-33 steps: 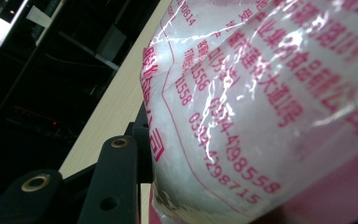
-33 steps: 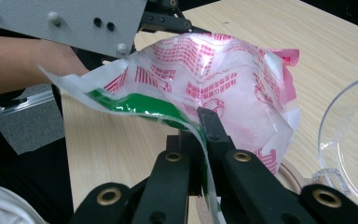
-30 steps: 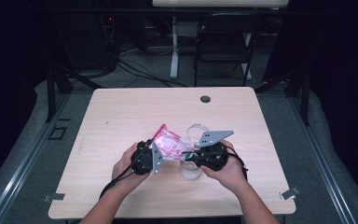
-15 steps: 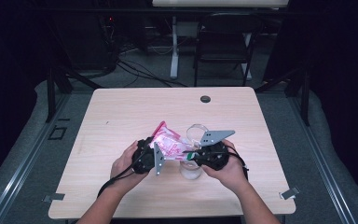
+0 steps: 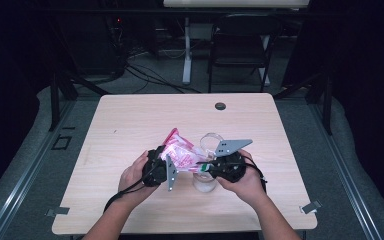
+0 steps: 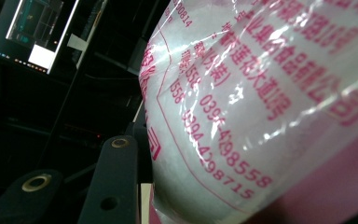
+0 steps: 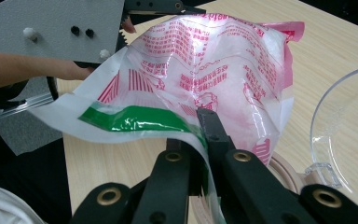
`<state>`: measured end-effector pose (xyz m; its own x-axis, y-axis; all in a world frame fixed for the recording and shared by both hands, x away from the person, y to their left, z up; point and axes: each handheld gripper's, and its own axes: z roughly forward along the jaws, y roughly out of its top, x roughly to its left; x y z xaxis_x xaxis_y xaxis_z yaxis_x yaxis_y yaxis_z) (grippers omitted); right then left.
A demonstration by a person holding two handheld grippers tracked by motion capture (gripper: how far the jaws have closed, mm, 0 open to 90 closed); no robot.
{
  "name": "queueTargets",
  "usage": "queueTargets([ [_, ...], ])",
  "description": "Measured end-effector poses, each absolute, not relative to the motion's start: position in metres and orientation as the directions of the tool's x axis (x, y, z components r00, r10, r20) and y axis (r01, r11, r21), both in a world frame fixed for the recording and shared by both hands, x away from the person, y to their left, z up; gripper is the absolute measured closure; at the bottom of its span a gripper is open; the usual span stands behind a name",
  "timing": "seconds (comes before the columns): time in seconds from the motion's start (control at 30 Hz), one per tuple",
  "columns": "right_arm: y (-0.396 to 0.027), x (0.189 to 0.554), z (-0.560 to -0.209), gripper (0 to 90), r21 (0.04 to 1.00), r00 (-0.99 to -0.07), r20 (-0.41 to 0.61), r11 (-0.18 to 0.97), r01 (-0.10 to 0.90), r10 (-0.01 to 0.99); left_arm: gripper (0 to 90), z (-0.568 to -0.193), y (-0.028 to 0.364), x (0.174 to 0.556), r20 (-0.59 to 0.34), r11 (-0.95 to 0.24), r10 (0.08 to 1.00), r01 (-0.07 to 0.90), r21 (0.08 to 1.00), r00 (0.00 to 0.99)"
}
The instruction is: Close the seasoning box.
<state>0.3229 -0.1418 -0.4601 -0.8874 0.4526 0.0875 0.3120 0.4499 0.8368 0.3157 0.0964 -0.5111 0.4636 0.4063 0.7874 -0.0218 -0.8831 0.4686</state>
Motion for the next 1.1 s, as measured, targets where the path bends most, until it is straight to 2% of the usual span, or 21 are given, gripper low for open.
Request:
queueTargets([
  [1.1,-0.143,0.324,-0.461,90.0,0.837,-0.885,0.087,0.449,0.314,0.457,62.1,-0.501,0.094,0.310,0.893,-0.947,0.263,-0.078,0.311,0.365],
])
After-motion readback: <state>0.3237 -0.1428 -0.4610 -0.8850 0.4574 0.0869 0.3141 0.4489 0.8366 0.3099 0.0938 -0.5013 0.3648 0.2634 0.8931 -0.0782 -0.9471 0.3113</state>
